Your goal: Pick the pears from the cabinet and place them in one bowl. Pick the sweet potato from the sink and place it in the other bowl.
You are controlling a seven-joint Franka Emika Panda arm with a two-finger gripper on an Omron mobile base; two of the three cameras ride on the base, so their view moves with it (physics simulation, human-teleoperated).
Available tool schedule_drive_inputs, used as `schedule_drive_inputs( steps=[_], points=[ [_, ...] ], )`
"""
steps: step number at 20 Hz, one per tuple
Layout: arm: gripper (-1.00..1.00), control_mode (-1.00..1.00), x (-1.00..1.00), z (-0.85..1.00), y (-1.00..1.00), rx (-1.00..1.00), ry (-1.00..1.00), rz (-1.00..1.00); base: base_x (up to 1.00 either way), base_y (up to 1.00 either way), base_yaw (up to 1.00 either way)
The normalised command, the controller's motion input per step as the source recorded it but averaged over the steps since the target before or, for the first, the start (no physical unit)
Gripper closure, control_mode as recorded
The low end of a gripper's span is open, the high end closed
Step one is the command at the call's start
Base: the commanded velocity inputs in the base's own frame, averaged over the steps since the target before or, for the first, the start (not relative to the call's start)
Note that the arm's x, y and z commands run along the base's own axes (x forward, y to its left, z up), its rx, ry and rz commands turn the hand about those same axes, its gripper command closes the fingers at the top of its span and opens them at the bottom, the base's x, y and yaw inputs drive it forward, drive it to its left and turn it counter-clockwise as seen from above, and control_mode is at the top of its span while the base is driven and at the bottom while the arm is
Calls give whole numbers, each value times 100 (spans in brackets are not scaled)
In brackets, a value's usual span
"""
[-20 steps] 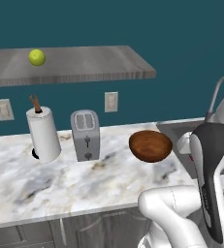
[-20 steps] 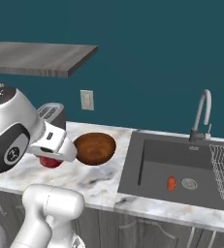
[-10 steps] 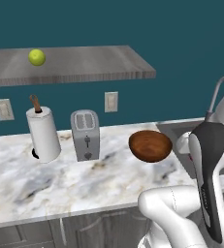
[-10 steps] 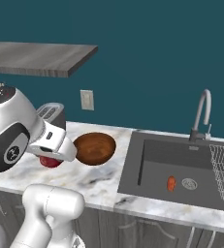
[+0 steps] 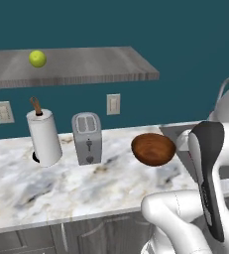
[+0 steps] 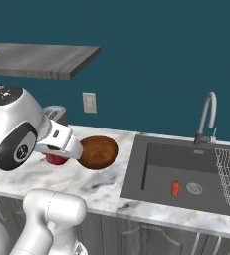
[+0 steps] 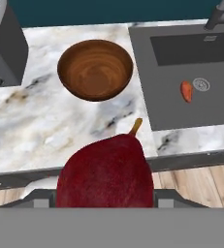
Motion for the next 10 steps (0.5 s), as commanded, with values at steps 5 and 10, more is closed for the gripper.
schedule_drive_inputs(
  steps=[5,10],
  points=[
    [100,-100,92,-6,0,0,-7,-1,0,0,0],
    [100,-100,43,-25,0,0,-12,-2,0,0,0]
  ],
)
